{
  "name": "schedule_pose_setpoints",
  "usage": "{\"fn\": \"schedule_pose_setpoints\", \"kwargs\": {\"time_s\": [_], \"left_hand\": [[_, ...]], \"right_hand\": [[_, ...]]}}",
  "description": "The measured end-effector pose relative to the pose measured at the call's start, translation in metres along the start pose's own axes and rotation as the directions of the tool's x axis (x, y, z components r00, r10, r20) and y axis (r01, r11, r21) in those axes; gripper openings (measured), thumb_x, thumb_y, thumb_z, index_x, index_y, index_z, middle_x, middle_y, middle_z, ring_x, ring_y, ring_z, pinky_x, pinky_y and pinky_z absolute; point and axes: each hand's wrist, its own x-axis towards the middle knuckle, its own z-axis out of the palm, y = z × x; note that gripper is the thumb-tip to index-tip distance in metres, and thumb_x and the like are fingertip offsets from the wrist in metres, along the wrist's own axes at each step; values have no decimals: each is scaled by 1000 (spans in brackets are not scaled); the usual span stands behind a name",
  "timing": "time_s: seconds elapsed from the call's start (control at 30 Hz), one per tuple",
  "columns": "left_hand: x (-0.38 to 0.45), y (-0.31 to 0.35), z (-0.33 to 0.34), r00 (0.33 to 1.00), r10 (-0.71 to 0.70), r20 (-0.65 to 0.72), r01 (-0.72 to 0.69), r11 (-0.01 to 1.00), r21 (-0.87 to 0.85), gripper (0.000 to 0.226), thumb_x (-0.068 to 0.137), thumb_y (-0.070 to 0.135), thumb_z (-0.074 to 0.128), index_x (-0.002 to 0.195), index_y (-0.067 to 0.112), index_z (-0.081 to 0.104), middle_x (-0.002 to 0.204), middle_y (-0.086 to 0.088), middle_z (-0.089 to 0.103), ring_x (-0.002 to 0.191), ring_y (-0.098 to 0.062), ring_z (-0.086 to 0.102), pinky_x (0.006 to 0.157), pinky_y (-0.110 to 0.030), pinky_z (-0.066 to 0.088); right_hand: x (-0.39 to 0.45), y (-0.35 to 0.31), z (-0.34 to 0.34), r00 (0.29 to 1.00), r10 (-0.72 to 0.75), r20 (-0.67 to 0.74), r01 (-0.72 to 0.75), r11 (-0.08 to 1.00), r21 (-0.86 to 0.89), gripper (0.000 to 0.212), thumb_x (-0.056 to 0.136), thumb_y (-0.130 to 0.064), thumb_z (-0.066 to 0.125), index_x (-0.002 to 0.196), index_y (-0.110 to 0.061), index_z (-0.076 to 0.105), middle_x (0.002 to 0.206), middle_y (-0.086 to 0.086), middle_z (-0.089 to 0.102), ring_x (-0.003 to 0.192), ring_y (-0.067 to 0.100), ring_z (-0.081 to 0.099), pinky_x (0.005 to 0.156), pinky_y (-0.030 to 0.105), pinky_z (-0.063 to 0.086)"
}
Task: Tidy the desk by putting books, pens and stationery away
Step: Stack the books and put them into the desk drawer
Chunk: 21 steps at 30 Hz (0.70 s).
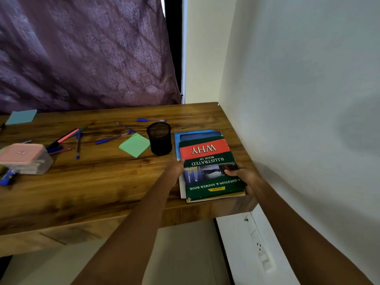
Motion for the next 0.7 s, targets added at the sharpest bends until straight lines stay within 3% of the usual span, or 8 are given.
{"fn": "schedule_pose_setpoints", "kwargs": {"time_s": [0.07, 0.23, 0.33, 0.43, 0.57, 0.7], "left_hand": [[0, -1, -5, 1000, 24, 11, -25, 996, 83, 35, 101, 27, 37, 124, 6, 52, 120, -15, 60, 104, -25, 58, 93, -39, 47], [-1, -1, -10, 998, 25, 63, -28, 999, 41, 29, 101, 20, 39, 123, 8, 54, 115, -12, 61, 101, -24, 59, 86, -34, 43], [-2, -1, -12, 997, 25, 74, -28, 999, 45, 28, 101, 16, 39, 123, 8, 55, 116, -12, 61, 96, -20, 56, 88, -35, 44], [-4, 1, -14, 997, 38, 73, -45, 993, 105, 27, 101, 14, 39, 120, 8, 56, 121, -14, 61, 103, -25, 58, 93, -37, 44], [-5, 2, -13, 996, 68, 62, -78, 979, 188, 24, 100, 13, 37, 86, 18, 56, 105, -10, 59, 76, -14, 55, 80, -32, 44], [-9, 0, -12, 994, 90, 69, -105, 963, 248, 26, 100, 13, 39, 116, 6, 58, 113, -14, 62, 82, -18, 54, 59, -25, 40]], "right_hand": [[2, -2, 6, 998, -56, -12, 56, 998, -2, 42, 80, -1, 69, 121, -5, 58, 115, 23, 65, 97, 34, 63, 83, 43, 53], [15, -8, 14, 996, -77, -35, 77, 997, 0, 41, 80, -2, 70, 119, -10, 61, 113, 20, 67, 94, 34, 65, 75, 42, 55], [24, -7, 18, 995, -60, -79, 55, 996, -68, 41, 78, -5, 73, 117, -9, 62, 113, 18, 68, 98, 34, 66, 86, 46, 54], [28, -5, 23, 989, -82, -120, 66, 988, -137, 40, 79, -9, 73, 117, -7, 61, 112, 16, 67, 95, 30, 64, 74, 37, 52], [32, -1, 29, 973, -140, -181, 98, 970, -223, 38, 80, -12, 73, 114, -3, 59, 110, 15, 66, 92, 27, 62, 77, 35, 49], [36, 3, 28, 936, -238, -261, 111, 900, -422, 41, 78, -27, 75, 109, -4, 63, 106, 13, 68, 95, 28, 65, 86, 41, 53]]}}
